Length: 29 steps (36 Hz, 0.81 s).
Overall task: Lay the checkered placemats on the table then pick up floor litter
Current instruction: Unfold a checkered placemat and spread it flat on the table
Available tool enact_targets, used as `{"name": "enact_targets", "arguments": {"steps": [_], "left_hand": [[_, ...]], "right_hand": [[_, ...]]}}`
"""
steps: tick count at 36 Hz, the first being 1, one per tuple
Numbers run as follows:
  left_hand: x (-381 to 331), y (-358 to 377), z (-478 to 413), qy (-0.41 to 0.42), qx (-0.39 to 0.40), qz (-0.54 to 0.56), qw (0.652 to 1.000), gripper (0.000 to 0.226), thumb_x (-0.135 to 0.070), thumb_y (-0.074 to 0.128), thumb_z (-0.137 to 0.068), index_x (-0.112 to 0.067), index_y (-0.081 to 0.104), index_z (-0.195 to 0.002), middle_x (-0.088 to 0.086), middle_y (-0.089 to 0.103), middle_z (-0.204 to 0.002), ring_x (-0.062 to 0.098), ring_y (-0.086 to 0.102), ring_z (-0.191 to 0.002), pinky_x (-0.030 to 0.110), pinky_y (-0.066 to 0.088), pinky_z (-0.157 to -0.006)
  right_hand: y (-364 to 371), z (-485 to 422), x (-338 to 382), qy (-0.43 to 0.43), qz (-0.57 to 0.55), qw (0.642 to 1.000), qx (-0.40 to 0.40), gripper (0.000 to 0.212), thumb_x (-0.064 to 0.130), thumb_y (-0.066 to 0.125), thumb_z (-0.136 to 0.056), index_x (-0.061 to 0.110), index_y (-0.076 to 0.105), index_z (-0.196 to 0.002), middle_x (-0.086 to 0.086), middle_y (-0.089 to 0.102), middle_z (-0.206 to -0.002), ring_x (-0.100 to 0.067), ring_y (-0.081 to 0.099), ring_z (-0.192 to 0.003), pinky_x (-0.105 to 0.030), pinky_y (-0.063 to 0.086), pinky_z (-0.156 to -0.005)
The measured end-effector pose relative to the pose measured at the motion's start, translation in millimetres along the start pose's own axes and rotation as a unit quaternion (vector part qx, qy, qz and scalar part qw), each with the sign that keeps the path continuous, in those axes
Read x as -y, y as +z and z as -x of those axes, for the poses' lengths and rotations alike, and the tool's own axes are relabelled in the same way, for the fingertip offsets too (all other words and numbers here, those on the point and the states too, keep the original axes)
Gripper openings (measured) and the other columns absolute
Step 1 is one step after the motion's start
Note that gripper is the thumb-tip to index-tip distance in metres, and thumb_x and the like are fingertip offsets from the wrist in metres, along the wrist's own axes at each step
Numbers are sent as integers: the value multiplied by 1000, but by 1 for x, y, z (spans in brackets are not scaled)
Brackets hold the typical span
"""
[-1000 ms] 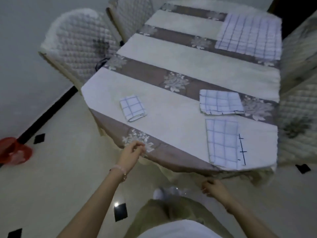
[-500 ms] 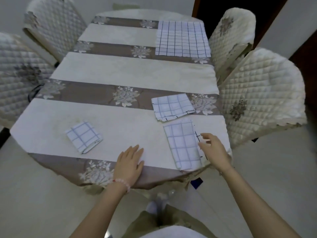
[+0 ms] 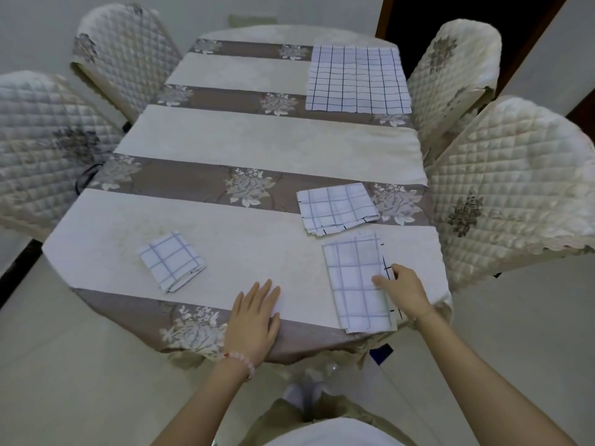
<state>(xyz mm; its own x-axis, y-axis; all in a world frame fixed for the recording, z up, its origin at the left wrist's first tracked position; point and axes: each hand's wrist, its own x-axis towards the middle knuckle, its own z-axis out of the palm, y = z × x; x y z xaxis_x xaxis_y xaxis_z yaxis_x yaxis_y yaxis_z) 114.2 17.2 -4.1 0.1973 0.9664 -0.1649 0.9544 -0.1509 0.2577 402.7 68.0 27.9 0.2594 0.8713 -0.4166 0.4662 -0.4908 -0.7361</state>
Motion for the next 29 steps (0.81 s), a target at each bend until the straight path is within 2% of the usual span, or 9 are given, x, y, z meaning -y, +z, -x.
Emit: {"name": "enact_targets", "arguments": {"steps": [5,8,11,15,18,21,24,26,29], "left_hand": [[-2,-2,-1,-11,4,-4,1000,51,-34,33,-97,-25,26,-147,-4,19,-158,17,12,-147,37,5,-120],[-9,-12,-5,-16,-2,31,999,48,-31,36,-96,-22,35,-143,-2,29,-154,15,21,-144,33,15,-118],[-27,-29,-4,0,-39,116,992,39,-24,43,-95,-14,48,-133,2,50,-139,18,46,-128,27,32,-107],[-61,-49,7,17,-118,224,967,28,-18,46,-95,-14,57,-120,-2,58,-123,12,55,-110,21,40,-93],[-86,-57,11,30,-124,296,946,27,-20,49,-94,-18,56,-120,-9,55,-120,1,49,-108,11,35,-92],[-103,-61,12,23,-62,403,913,31,-23,53,-93,-26,51,-125,-13,53,-125,-4,49,-112,8,37,-97],[-112,-64,12,-21,-20,515,857,27,-27,56,-92,-39,50,-116,-17,59,-119,-6,57,-107,7,45,-87],[-113,-65,13,-37,-4,582,812,26,-23,57,-92,-34,56,-115,-14,65,-115,-2,62,-104,11,49,-84],[-110,-65,14,-50,12,635,771,31,-20,59,-91,-23,58,-121,-7,67,-117,7,64,-107,19,52,-87]], "right_hand": [[-8,20,-3,12,-145,989,33,14,11,64,-87,-2,63,-93,-6,68,-90,-17,64,-77,-27,56,-66],[-6,35,-1,-4,-199,979,38,6,11,64,-88,13,67,-93,9,73,-81,-3,69,-67,-15,53,-54],[-2,51,8,-23,-221,974,46,4,11,63,-88,13,67,-90,5,74,-80,-6,70,-70,-17,54,-56],[5,72,24,-56,-224,972,45,24,13,63,-88,-8,54,-81,-20,58,-71,-24,59,-69,-36,51,-66],[12,85,38,-78,-233,968,54,32,13,63,-88,4,39,-69,-10,35,-70,-22,35,-69,-37,30,-66],[19,96,50,-90,-238,963,86,29,14,61,-90,8,46,-65,-10,42,-61,-20,42,-61,-32,36,-62],[26,105,57,-74,-283,946,139,17,19,57,-93,9,70,-95,-10,74,-92,-25,69,-89,-40,55,-82],[28,106,59,-56,-315,937,142,24,23,53,-94,9,69,-106,-14,72,-104,-31,67,-102,-44,52,-92],[31,106,59,-19,-354,921,162,32,31,48,-96,11,68,-111,-13,73,-105,-28,69,-100,-38,56,-86]]}}
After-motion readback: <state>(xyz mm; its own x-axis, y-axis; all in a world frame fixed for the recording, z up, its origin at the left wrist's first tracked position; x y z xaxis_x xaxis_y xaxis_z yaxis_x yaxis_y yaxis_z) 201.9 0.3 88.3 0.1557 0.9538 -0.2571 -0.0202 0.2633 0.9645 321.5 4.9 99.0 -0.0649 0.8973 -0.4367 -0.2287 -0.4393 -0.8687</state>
